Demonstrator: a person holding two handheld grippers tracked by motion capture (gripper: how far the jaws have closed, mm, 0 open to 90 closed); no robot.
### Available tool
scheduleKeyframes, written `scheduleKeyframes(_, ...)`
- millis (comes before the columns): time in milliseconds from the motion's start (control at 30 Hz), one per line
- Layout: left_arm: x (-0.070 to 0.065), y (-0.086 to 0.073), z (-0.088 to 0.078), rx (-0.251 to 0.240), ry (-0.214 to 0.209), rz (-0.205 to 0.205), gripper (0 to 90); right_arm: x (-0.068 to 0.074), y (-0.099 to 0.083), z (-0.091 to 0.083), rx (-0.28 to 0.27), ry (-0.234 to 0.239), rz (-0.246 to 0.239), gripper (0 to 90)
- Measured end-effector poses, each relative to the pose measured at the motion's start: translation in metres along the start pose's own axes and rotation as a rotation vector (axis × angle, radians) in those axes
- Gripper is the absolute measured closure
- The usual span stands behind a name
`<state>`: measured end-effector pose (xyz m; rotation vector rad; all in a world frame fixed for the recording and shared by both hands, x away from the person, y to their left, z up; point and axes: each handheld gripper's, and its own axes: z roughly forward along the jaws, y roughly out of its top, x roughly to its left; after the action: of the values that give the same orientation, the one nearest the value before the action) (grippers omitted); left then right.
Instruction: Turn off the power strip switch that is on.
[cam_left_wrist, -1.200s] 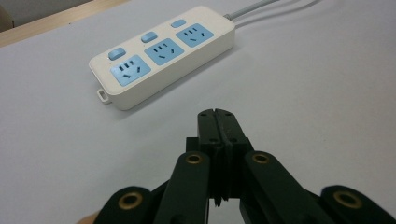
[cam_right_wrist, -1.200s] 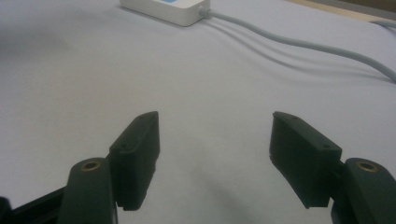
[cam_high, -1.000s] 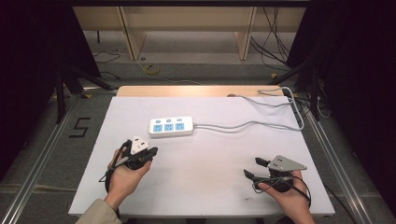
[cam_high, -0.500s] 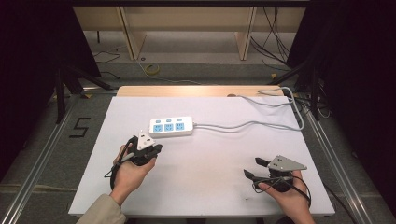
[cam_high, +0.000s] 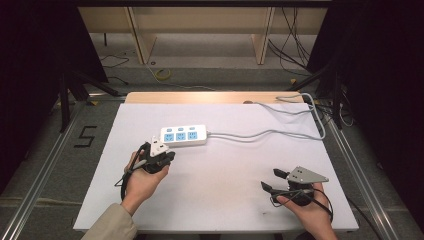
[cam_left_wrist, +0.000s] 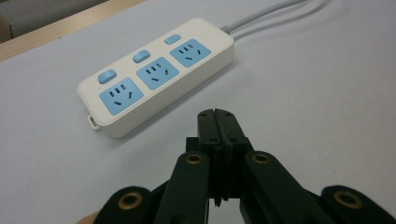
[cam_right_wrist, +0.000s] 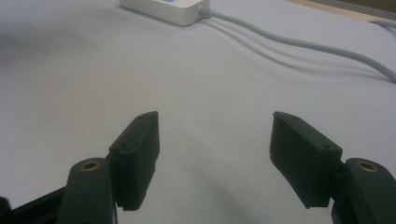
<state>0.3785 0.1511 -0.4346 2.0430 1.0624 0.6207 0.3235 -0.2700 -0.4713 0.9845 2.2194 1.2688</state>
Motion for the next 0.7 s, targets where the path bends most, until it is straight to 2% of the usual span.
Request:
scheduleKeyframes(267, 0.000, 0.002, 0.004, 0.006, 0.007, 0.000, 89.5, 0.000, 0.000, 0.000, 0.001, -0.001, -0.004, 34.1)
scheduleKeyframes(467, 0.001, 0.006, 0.007, 0.016, 0.018, 0.035, 89.6, 0.000, 0.000, 0.000, 0.003, -0.002, -0.002, 34.2)
scheduleKeyframes(700, 0.004, 0.013, 0.011, 0.020, 0.014, 0.026, 89.6, 0.001, 0.000, 0.000, 0.002, -0.003, 0.000, 34.2)
